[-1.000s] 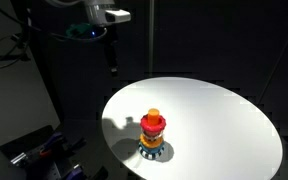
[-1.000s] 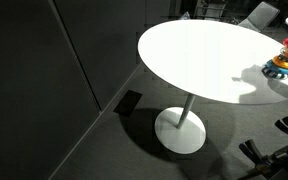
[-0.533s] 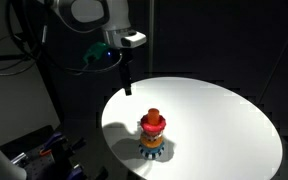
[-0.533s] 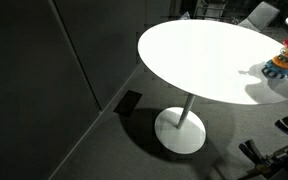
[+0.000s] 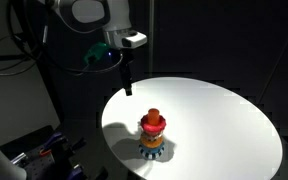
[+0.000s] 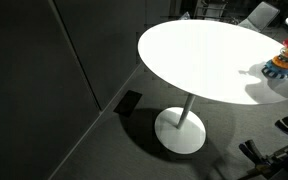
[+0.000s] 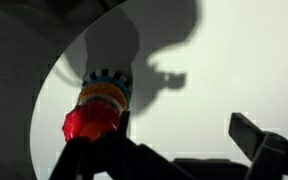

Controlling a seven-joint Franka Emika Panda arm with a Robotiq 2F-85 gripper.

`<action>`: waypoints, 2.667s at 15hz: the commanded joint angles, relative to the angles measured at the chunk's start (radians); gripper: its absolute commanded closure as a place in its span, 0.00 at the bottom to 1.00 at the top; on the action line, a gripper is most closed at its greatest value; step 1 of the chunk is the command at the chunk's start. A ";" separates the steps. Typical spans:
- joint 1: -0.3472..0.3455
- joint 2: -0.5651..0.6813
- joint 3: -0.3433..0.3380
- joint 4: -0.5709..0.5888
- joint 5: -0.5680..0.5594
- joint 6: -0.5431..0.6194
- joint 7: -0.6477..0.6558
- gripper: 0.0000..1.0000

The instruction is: Take the red ring off the stack and put it on the table

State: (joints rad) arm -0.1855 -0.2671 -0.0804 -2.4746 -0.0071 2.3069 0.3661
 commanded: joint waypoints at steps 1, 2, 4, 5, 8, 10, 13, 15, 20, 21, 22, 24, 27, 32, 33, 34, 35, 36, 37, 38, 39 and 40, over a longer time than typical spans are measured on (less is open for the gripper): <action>-0.001 0.005 -0.003 0.004 0.002 -0.004 0.002 0.00; -0.004 0.010 -0.010 0.006 0.010 0.003 -0.003 0.00; -0.007 0.018 -0.023 0.005 0.023 0.017 -0.012 0.00; -0.010 0.023 -0.031 0.004 0.027 0.027 -0.015 0.00; -0.022 0.037 -0.056 -0.003 0.030 0.057 -0.013 0.00; -0.037 0.051 -0.069 -0.012 0.020 0.077 0.000 0.00; -0.064 0.069 -0.079 -0.032 -0.004 0.121 0.029 0.00; -0.082 0.081 -0.080 -0.047 -0.029 0.153 0.050 0.00; -0.115 0.103 -0.069 -0.078 -0.158 0.235 0.148 0.00; -0.118 0.108 -0.067 -0.082 -0.190 0.247 0.174 0.00; -0.120 0.112 -0.065 -0.086 -0.217 0.259 0.198 0.00; -0.122 0.119 -0.062 -0.087 -0.266 0.272 0.241 0.00; -0.116 0.131 -0.063 -0.094 -0.310 0.298 0.286 0.00; -0.113 0.154 -0.065 -0.110 -0.373 0.353 0.348 0.00; -0.112 0.158 -0.066 -0.112 -0.381 0.365 0.355 0.00; -0.111 0.163 -0.068 -0.115 -0.389 0.379 0.363 0.00; -0.110 0.167 -0.069 -0.119 -0.396 0.392 0.368 0.00; -0.110 0.171 -0.071 -0.122 -0.401 0.404 0.374 0.00; -0.110 0.176 -0.072 -0.126 -0.405 0.419 0.377 0.00; -0.111 0.179 -0.073 -0.131 -0.413 0.433 0.381 0.00; -0.110 0.183 -0.075 -0.136 -0.416 0.448 0.383 0.00; -0.110 0.188 -0.076 -0.140 -0.419 0.465 0.385 0.00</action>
State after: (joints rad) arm -0.2878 -0.0852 -0.1532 -2.5979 -0.3916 2.7224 0.7188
